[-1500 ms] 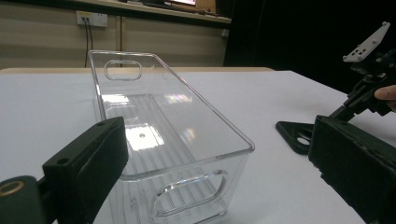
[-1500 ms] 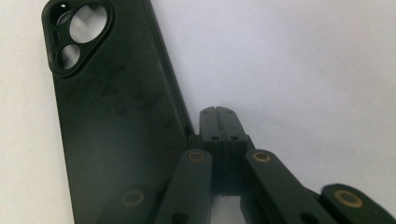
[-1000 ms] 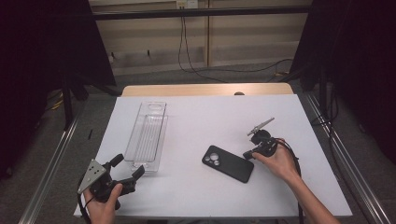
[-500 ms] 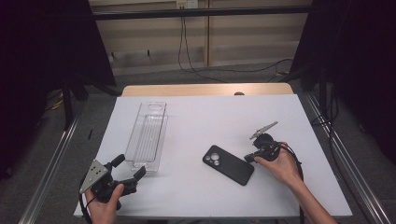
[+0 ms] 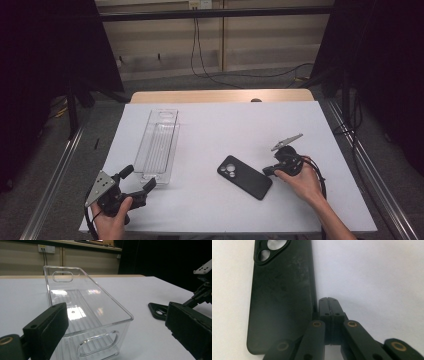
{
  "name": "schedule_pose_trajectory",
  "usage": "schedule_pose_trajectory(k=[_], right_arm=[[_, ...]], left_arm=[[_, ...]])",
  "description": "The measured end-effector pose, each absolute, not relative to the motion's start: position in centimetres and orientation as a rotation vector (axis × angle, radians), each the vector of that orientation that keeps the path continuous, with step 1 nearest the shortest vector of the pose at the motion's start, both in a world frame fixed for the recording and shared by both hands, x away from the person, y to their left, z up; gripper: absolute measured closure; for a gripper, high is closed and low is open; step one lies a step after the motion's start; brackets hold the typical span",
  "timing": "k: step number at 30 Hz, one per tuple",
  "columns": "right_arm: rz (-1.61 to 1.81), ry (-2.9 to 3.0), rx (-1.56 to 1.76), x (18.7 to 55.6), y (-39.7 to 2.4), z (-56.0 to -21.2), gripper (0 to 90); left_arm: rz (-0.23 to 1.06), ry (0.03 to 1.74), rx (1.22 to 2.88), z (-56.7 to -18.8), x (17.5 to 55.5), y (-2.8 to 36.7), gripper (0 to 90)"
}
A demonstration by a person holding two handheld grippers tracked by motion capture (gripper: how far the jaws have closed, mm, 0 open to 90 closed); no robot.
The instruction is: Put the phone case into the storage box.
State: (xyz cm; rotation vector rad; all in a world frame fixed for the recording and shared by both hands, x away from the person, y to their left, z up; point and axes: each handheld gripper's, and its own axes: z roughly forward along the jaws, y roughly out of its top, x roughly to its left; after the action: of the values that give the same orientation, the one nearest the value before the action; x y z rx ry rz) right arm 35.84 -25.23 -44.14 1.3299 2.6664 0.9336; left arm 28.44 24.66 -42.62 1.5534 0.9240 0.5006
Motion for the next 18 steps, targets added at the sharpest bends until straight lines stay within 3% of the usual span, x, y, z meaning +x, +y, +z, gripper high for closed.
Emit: schedule_pose_trajectory(k=[5, 12, 13, 15, 16, 17, 18], right_arm=[[0.96, 2.632, 1.323, 35.8, -25.6, -44.1, 90.0], [1.044, 2.557, 1.344, 35.5, -26.5, -43.6, 78.7], [1.081, 2.528, 1.329, 35.3, -26.6, -43.5, 70.7], [1.1, 2.516, 1.328, 35.2, -26.6, -43.3, 67.7], [1.129, 2.479, 1.31, 35.0, -26.7, -43.0, 54.4], [1.129, 2.479, 1.31, 35.0, -26.7, -43.0, 54.4], [1.171, 2.456, 1.29, 34.9, -26.8, -42.7, 48.1]], left_arm=[[0.499, 0.923, 1.554, -42.6, 28.5, 24.7, 4.6], [0.497, 0.912, 1.547, -42.4, 28.2, 24.6, 4.6], [0.498, 0.91, 1.548, -42.4, 28.2, 24.6, 4.6], [0.497, 0.911, 1.552, -42.4, 28.3, 24.7, 4.6], [0.495, 0.914, 1.551, -42.5, 28.4, 24.7, 4.6], [0.496, 0.917, 1.551, -42.5, 28.4, 24.8, 4.6], [0.493, 0.922, 1.546, -42.5, 28.4, 24.9, 4.6]])
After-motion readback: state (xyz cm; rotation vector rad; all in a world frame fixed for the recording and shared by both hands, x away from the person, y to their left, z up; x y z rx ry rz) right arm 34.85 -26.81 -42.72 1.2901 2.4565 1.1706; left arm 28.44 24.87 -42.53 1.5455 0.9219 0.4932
